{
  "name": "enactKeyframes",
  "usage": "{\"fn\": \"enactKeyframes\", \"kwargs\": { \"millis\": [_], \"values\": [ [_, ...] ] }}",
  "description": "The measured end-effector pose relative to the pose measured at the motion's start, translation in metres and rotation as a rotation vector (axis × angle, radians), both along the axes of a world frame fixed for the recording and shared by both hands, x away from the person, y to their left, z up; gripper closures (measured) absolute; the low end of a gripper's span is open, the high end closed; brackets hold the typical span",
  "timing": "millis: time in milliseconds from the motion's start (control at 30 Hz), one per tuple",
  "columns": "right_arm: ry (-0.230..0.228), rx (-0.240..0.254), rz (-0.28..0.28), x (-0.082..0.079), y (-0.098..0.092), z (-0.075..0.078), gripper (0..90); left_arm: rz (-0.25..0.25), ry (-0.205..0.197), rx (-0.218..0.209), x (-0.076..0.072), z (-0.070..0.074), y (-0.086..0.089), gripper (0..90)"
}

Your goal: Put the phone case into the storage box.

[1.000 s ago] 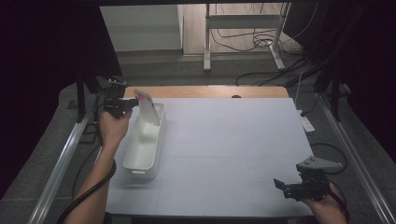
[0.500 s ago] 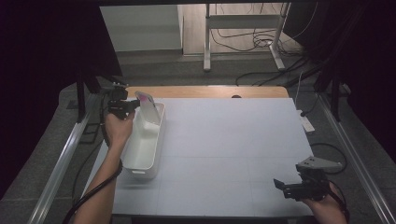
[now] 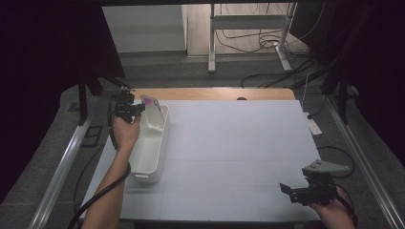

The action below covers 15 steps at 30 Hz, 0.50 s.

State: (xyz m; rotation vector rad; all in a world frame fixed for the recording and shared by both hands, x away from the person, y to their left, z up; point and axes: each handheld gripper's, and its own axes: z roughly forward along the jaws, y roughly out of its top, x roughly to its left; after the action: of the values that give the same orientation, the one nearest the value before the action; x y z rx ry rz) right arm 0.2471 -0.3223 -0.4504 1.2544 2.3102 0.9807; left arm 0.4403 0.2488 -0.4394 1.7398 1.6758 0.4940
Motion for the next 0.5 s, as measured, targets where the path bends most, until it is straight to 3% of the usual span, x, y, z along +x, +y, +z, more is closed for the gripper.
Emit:
{"fn": "enactKeyframes", "kwargs": {
  "millis": [500],
  "values": [
    [0.001, 0.001, 0.002, 0.0, 0.0, 0.0, 1.0, 0.04, 0.031, 0.027, 0.012, -0.011, -0.005, 88.4]
  ]
}}
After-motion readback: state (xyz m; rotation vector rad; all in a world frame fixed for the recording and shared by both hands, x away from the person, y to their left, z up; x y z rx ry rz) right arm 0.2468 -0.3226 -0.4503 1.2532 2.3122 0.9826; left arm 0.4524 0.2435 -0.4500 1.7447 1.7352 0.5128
